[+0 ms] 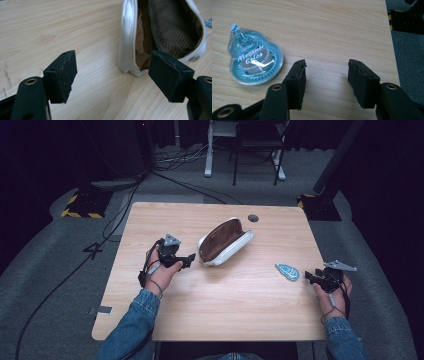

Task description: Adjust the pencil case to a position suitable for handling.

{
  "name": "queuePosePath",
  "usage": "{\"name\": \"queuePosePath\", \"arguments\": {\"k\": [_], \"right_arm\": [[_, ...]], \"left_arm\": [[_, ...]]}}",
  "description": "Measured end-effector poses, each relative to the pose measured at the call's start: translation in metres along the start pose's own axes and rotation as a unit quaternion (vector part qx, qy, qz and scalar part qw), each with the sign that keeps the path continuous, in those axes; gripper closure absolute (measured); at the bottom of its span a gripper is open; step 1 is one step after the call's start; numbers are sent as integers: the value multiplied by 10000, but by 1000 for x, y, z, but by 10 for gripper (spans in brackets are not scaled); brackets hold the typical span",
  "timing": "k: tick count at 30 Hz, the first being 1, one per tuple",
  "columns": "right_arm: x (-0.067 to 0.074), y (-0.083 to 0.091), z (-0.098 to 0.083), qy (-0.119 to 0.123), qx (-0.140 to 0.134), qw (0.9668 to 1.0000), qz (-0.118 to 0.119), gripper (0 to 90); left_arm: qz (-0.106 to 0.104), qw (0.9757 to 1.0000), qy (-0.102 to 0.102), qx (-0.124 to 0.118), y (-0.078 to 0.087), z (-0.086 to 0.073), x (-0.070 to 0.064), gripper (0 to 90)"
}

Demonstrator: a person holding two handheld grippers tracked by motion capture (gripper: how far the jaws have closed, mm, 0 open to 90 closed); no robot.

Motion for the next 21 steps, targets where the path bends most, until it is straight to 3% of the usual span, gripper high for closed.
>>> {"name": "queuePosePath", "arguments": {"k": [9, 21], "right_arm": [[0, 0, 0, 5, 4, 10000, 7, 491], [1, 0, 0, 0, 12, 10000, 21, 494]], "left_arm": [[-158, 9996, -130, -171, -14, 17, -6, 243], [-163, 9995, -15, -283, -41, 31, -5, 262]]}}
Point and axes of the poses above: each handheld gripper's, and its own axes: y roughly backward along the jaws, z roughly out of its top, x roughly to its left, the point moved 6 cm from there along -y, roughly forward along the jaws, and after that the axes turned 2 degrees about -z, right-handed, at the moved point
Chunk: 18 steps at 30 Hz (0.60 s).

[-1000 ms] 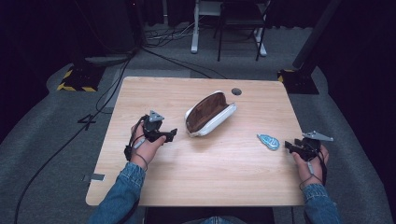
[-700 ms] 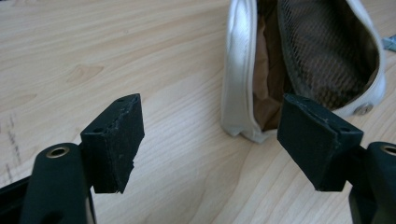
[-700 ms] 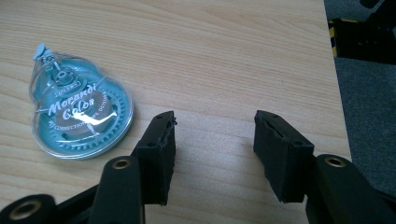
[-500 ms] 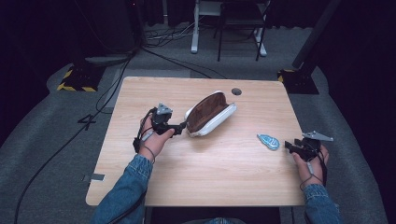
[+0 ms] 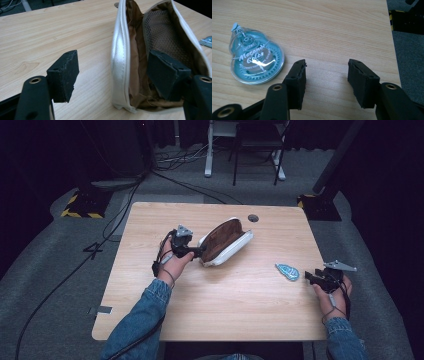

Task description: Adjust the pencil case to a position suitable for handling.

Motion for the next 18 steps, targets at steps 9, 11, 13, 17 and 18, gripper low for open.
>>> {"name": "queuePosePath", "arguments": {"k": [9, 11, 13, 17, 18], "right_arm": [[0, 0, 0, -1, -5, 10000, 0, 493], [0, 0, 0, -3, 0, 10000, 5, 493], [0, 0, 0, 4, -3, 10000, 14, 493], [0, 0, 0, 0, -7, 10000, 14, 493], [0, 0, 0, 1, -8, 10000, 14, 494]], "left_arm": [[-62, 9999, 76, -73, -16, 4, 3, 266], [-61, 9999, 115, -44, -20, 3, 5, 283], [-64, 9999, 136, -26, -24, 2, 5, 291], [-104, 9998, 160, 27, -31, 0, 6, 307], [-100, 9998, 138, 33, -32, -1, 6, 320]]}}
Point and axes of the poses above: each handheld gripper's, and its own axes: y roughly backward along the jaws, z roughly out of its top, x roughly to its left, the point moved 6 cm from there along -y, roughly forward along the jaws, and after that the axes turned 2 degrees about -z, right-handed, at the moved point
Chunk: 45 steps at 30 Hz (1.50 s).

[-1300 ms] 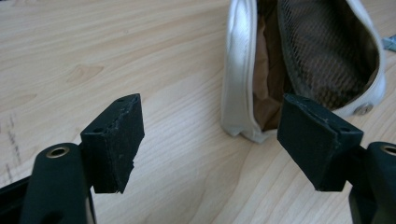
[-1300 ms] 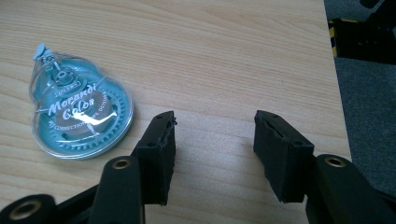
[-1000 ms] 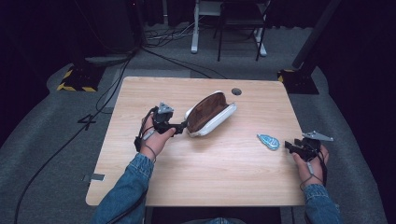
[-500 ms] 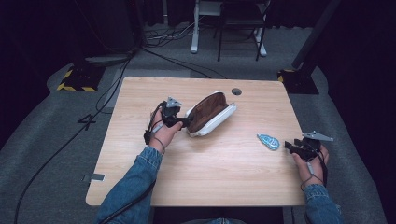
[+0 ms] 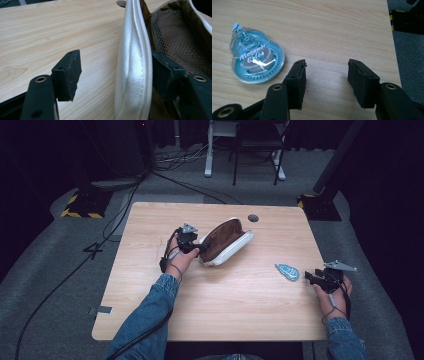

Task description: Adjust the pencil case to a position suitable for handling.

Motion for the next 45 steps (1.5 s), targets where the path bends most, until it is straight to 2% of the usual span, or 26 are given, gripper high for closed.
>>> {"name": "queuePosePath", "arguments": {"k": [5, 11, 15, 18, 24, 29, 33, 45], "right_arm": [[0, 0, 0, 0, 1, 10000, 0, 494], [0, 0, 0, 8, 10, 10000, -1, 494], [0, 0, 0, 9, 11, 10000, -2, 494], [0, 0, 0, 9, 12, 10000, -3, 494], [0, 0, 0, 10, 11, 10000, -1, 494], [0, 0, 0, 6, 12, 10000, 1, 494], [0, 0, 0, 6, 11, 10000, 1, 494], [0, 0, 0, 11, 14, 10000, -3, 494]], "left_arm": [[-154, 9998, 44, 128, -6, -3, -3, 450], [-342, 9992, -50, 204, -10, -2, -10, 655], [-344, 9989, -73, 304, -10, -1, -11, 768], [-323, 9989, -71, 343, -10, -1, -11, 807], [-374, 9987, 0, 348, -10, -1, -11, 835], [-483, 9981, 158, 338, -6, 2, -13, 847], [-693, 9969, 237, 278, 1, 6, -20, 850], [-980, 9951, 107, 65, 34, 11, -37, 850]]}}
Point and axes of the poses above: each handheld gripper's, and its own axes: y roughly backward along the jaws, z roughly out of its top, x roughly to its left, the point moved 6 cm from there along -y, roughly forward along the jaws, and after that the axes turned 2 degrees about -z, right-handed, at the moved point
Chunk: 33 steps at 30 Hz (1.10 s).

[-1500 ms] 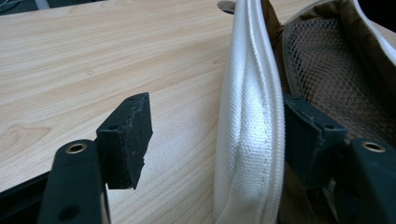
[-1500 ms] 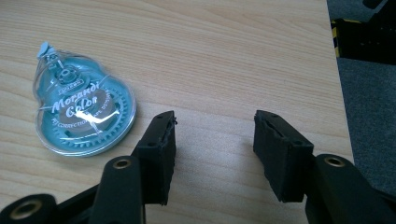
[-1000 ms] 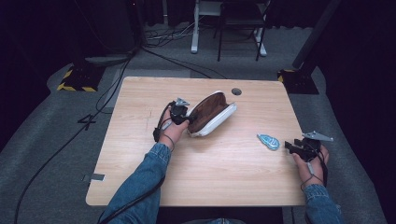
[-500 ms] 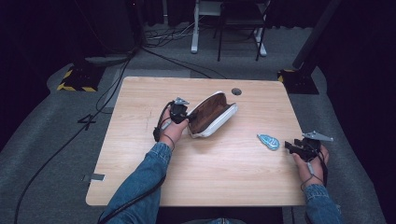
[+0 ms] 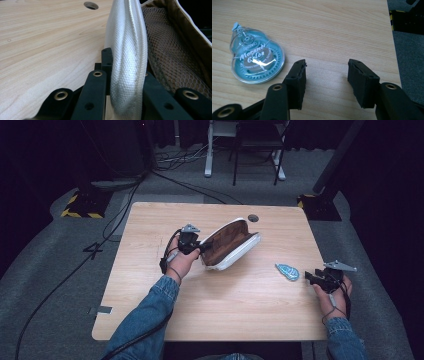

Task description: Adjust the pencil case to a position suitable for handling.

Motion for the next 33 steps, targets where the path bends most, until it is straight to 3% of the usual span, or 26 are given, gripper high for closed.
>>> {"name": "queuePosePath", "arguments": {"k": [4, 23, 33], "right_arm": [[0, 0, 0, 10, -3, 10000, 3, 495], [2, 1, -1, 19, -15, 10000, -4, 506], [2, 1, -1, 21, -16, 10000, -2, 506]], "left_arm": [[-157, 9999, 34, -9, 10, -2, -8, 851], [-260, 9993, -222, 123, 62, -22, -40, 851], [-414, 9983, -292, 284, 74, -36, -52, 851]]}}
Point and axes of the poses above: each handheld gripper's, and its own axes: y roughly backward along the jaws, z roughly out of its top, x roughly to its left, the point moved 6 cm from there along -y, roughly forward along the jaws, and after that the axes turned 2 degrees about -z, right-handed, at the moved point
